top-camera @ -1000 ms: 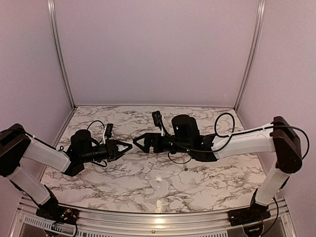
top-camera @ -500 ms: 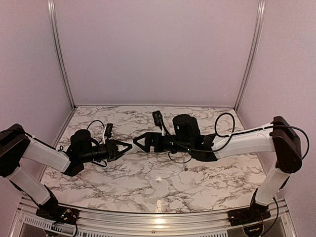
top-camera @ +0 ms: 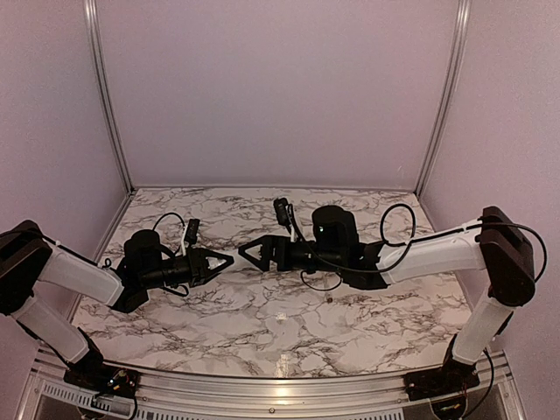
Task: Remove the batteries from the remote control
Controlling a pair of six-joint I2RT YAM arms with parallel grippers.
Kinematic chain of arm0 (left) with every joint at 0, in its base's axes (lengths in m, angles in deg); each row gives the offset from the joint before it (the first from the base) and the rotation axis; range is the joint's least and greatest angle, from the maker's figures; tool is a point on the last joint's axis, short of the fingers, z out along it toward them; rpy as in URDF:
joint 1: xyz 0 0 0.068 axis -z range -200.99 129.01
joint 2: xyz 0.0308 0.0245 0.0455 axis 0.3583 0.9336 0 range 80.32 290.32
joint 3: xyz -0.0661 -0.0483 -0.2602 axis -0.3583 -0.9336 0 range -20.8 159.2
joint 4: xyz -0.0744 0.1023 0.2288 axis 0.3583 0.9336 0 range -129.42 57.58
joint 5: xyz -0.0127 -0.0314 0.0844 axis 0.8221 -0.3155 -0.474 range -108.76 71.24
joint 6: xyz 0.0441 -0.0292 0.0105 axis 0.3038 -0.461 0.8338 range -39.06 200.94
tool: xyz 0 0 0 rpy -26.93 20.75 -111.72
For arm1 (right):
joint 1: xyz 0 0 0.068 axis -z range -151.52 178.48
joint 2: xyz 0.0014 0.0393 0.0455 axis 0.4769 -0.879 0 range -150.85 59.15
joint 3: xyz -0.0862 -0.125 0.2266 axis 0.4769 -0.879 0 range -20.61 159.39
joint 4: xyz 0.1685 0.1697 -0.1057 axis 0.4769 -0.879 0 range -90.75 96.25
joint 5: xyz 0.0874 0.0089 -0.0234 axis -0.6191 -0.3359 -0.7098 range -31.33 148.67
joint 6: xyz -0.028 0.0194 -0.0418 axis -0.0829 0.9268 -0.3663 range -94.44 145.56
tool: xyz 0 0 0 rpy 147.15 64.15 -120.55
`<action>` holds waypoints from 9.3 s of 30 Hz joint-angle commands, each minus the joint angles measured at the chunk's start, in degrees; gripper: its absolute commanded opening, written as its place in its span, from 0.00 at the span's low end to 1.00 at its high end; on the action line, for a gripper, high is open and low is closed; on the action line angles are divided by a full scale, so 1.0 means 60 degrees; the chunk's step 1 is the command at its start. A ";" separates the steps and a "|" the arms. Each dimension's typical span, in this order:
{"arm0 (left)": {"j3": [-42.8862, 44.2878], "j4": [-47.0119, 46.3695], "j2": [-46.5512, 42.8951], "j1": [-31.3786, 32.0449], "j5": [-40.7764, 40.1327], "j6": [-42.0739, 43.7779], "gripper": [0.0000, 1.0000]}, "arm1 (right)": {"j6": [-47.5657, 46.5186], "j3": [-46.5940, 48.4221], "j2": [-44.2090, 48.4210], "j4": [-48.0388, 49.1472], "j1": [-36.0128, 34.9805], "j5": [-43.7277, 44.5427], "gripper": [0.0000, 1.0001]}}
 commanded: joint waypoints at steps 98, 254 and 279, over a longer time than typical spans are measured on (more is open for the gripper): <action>-0.0476 -0.1287 -0.0932 0.0013 0.0127 -0.0225 0.00 | 0.0434 -0.0589 0.1240 0.0782 0.0013 -0.0677 0.95; -0.0780 -0.2057 -0.1488 0.0013 0.0298 0.0179 0.00 | -0.0247 0.0568 0.0527 0.0152 -0.0120 -0.1194 0.92; -0.0900 -0.1853 -0.1732 0.0013 -0.0099 0.0355 0.00 | -0.0215 0.0581 0.0592 -0.0306 -0.0310 -0.0674 0.92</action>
